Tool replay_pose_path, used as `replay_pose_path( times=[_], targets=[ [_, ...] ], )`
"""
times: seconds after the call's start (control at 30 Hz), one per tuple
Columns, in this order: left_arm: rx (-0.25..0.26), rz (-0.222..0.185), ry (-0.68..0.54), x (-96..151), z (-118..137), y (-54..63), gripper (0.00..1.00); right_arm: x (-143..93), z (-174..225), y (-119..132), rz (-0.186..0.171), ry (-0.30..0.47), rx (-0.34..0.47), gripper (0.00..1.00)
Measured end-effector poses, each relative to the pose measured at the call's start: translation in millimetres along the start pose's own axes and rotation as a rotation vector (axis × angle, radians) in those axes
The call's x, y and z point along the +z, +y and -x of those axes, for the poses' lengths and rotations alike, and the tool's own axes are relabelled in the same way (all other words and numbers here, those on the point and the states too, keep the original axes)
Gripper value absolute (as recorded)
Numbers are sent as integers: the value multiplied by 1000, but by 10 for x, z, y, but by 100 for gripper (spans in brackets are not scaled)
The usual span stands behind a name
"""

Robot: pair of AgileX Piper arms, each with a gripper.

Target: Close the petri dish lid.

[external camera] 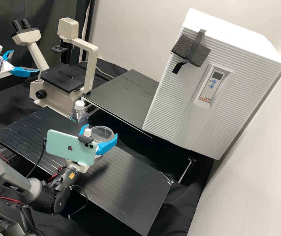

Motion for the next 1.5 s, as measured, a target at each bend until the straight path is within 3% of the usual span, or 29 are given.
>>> replay_pose_path(
  times=[0.37,0.63,1.2,1.5],
  targets=[
    [0,0,0,0,0,0,100,-15,59,5,51,12,-38,0],
    [0,0,0,0,0,0,100,-31,70,-25,69,30,-76,0],
    [0,0,0,0,0,0,100,47,102,-31,81,0,-104,0],
    [0,0,0,0,0,0,100,41,109,-30,63,2,-108,0]
  ],
)
